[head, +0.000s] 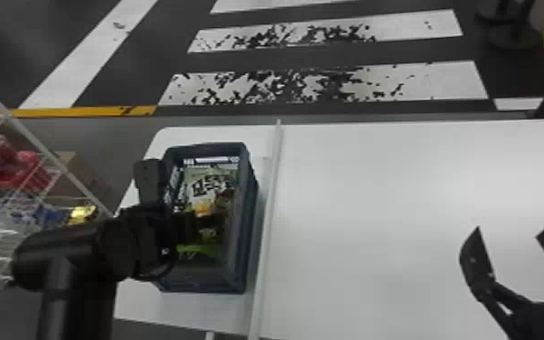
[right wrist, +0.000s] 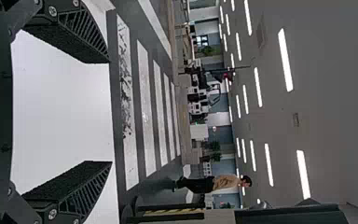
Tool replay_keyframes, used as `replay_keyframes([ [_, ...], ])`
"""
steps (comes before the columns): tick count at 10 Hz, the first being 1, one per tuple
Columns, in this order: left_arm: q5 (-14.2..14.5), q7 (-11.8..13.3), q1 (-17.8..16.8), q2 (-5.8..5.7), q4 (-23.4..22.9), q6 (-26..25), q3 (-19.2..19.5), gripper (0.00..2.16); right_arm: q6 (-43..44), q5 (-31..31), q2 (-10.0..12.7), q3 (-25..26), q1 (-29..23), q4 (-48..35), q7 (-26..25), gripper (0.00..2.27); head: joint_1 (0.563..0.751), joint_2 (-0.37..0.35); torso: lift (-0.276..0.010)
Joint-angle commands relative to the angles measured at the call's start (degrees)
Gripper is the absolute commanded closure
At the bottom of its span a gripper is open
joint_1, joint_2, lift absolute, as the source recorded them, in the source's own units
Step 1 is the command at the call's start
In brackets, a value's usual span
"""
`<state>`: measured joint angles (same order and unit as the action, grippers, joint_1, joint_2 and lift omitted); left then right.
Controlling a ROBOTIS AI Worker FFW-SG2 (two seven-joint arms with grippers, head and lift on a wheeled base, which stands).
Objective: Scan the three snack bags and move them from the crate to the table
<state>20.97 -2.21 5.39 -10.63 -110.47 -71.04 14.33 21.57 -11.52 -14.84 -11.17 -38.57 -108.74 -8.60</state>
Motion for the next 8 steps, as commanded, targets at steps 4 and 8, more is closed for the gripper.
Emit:
replay_keyframes([
  [4, 0.7, 1.2, 2.4, 0.70, -4.1, -2.6, 2.3, 1.94, -2.7, -0.4, -0.1, -0.1, 0.1, -0.9, -0.4, 0.12, 0.695, 0.199, -0.062],
  [8, 1.2, 1.2, 7.3, 0.70, -14.2, -2.9, 6.2, 1.94, -2.6, -1.4, 0.0, -0.1, -0.5, -1.3, -0.5, 0.12, 0.695, 0.225, -0.062],
])
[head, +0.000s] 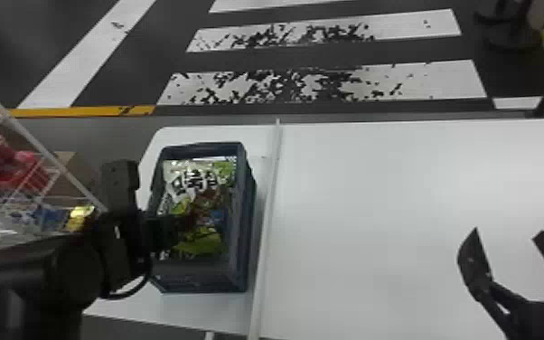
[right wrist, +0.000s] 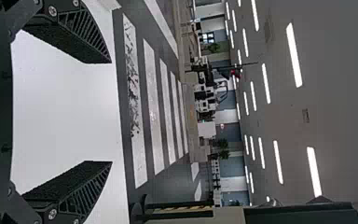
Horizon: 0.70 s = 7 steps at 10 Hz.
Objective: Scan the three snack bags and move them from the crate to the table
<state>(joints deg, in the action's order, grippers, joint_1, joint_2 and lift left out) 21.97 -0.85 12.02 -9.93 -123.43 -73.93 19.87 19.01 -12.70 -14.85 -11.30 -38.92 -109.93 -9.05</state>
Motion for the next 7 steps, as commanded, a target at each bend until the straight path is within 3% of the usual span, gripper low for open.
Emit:
replay_keyframes([
  [1, 1.1, 0.2, 2.1, -0.09, -3.4, 0.0, 2.1, 1.94, 0.0, -0.4, 0.0, 0.0, -0.4, -0.3, 0.0, 0.12, 0.695, 0.234, -0.062],
  [3, 1.2, 0.4, 4.7, 0.00, -7.7, 0.1, 2.7, 1.94, 0.0, -1.3, 0.0, 0.2, -0.9, -0.6, 0.0, 0.12, 0.695, 0.247, -0.062],
  [7, 1.1, 1.0, 6.4, 0.62, -8.9, 0.0, 1.8, 1.94, 3.0, -1.5, -0.1, 1.0, -3.3, -1.6, 0.0, 0.12, 0.695, 0.239, -0.062],
])
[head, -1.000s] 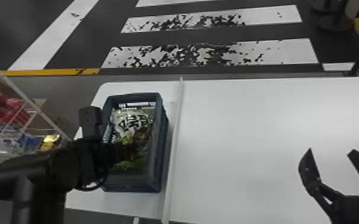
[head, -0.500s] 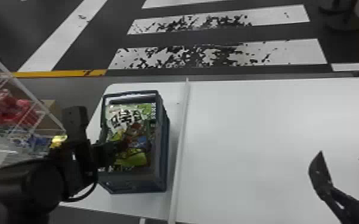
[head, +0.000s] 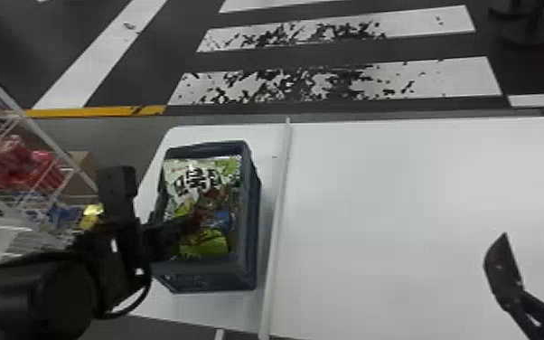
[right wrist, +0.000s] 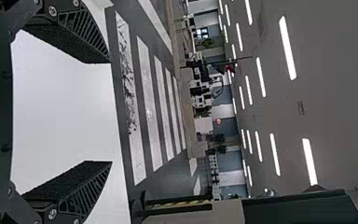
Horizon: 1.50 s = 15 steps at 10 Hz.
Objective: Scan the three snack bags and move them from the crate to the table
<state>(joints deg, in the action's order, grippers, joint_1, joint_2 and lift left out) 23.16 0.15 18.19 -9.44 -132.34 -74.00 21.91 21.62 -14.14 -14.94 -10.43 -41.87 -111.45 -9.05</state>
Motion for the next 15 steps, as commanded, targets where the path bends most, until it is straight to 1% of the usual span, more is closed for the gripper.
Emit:
replay_keyframes([
  [1, 0.0, 0.0, 0.4, 0.22, -0.1, 0.2, -0.6, 1.94, 0.9, -0.1, 0.0, 0.2, -0.7, -0.3, 0.0, 0.12, 0.695, 0.229, -0.062],
  [2, 0.0, 0.0, 0.9, 0.39, -1.0, 0.2, -0.7, 1.94, 0.9, -0.4, 0.0, 0.3, -0.8, -0.4, 0.0, 0.12, 0.695, 0.219, -0.062],
  [3, 0.0, -0.5, 1.3, 0.48, -2.6, 0.2, -0.7, 1.94, 0.9, -0.4, 0.0, 0.2, -0.8, -0.5, 0.0, 0.12, 0.695, 0.216, -0.062],
  [5, -0.4, -0.9, 1.5, 0.48, -4.0, 0.9, -0.3, 1.94, 0.9, -0.5, 0.0, 0.2, -0.5, -0.3, 0.0, 0.12, 0.695, 0.212, -0.062],
  [6, -1.1, -1.3, 1.5, 0.48, -4.3, 1.1, -0.4, 1.94, 0.9, -1.1, 0.0, 0.3, -0.2, -0.1, 0.0, 0.12, 0.695, 0.213, -0.062],
  [7, -2.1, -2.3, 1.6, 0.57, -5.2, 1.4, -0.7, 1.94, 0.7, -1.1, 0.0, 0.3, 0.3, 0.3, 0.0, 0.12, 0.695, 0.217, -0.062],
  [8, -2.2, -2.4, 2.1, 0.57, -7.0, 1.8, -1.2, 1.94, 0.4, -1.2, 0.0, 0.3, 0.9, 0.6, 0.0, 0.12, 0.695, 0.223, -0.062],
  [9, -2.2, -2.4, 2.5, 0.57, -9.6, 1.8, -1.9, 1.94, -0.1, -1.4, 0.1, 0.3, 1.3, 0.9, 0.0, 0.12, 0.695, 0.219, -0.062],
  [10, -2.2, -1.9, 2.7, 0.66, -11.3, 1.8, -3.3, 1.94, -0.3, -1.4, 0.1, 0.3, 1.6, 0.9, 0.0, 0.12, 0.695, 0.205, -0.062],
  [11, -2.2, -1.4, 2.8, 0.92, -12.5, 1.8, -5.6, 1.94, -1.0, -1.4, 0.2, 0.3, 2.1, 0.9, 0.0, 0.12, 0.695, 0.193, -0.062],
  [12, -2.2, -0.1, 2.7, 0.83, -13.3, 2.1, -9.3, 1.94, -1.5, -1.4, 0.3, 0.4, 2.5, 0.8, 0.0, 0.12, 0.695, 0.163, -0.062],
  [13, -2.6, 2.7, 2.4, 0.92, -13.2, 3.0, -13.3, 1.94, -1.9, -1.4, 0.4, 0.4, 2.9, 0.8, 0.0, 0.12, 0.695, 0.116, -0.062],
  [14, -3.6, 6.7, 1.8, 1.53, -11.8, 4.3, -17.2, 1.94, -2.4, -1.6, 0.4, 0.6, 3.2, 0.4, 0.0, 0.12, 0.695, 0.049, -0.062],
  [15, -5.1, 11.1, 0.8, 1.62, -8.9, 6.4, -21.1, 1.94, -3.3, -1.7, 0.5, 0.8, 3.4, -0.4, 0.0, 0.12, 0.695, -0.025, -0.062],
])
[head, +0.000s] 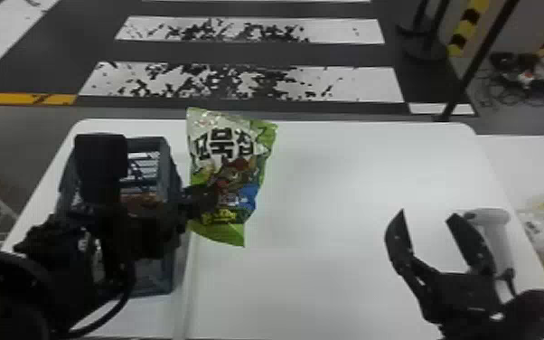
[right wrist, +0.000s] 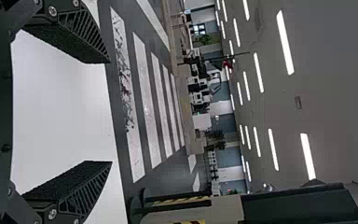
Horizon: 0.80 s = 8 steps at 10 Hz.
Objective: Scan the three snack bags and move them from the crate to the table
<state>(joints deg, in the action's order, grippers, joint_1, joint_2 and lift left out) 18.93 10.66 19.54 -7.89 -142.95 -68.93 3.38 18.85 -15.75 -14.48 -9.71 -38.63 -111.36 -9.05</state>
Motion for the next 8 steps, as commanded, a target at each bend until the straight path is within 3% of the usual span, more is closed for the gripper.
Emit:
replay_keyframes([
  [1, -4.9, 2.3, -1.4, 0.07, 4.6, 2.5, -7.5, 1.94, -0.7, -0.6, 0.1, 0.7, 0.3, -1.1, -0.2, 0.12, 0.695, -0.064, -0.062],
  [2, -7.4, 2.3, -2.4, -0.10, 8.4, 4.8, -12.0, 1.94, -1.6, -1.3, 0.1, 1.2, 0.8, -1.3, -0.2, 0.12, 0.695, -0.122, -0.062],
  [4, -8.0, 14.4, -3.7, 0.16, 18.7, 13.9, -15.9, 1.93, -1.8, -1.9, 0.5, 1.8, 1.2, -1.3, -0.2, 0.12, 0.695, -0.226, -0.062],
  [5, -9.7, 18.0, -3.9, 0.25, 23.6, 21.0, -18.5, 1.94, -1.4, -2.6, 0.5, 1.9, 1.3, -1.4, -0.2, 0.12, 0.695, -0.284, -0.062],
  [7, -13.7, 17.9, -5.6, 1.39, 30.6, 22.6, -23.4, 1.94, -0.9, -3.3, 0.6, 2.2, 1.2, -2.5, -0.2, 0.12, 0.695, -0.343, -0.062],
  [8, -14.3, 17.8, -6.1, 1.92, 33.9, 24.5, -24.9, 1.93, -0.5, -3.9, 0.6, 2.2, 1.2, -2.9, -0.2, 0.12, 0.695, -0.350, -0.062],
])
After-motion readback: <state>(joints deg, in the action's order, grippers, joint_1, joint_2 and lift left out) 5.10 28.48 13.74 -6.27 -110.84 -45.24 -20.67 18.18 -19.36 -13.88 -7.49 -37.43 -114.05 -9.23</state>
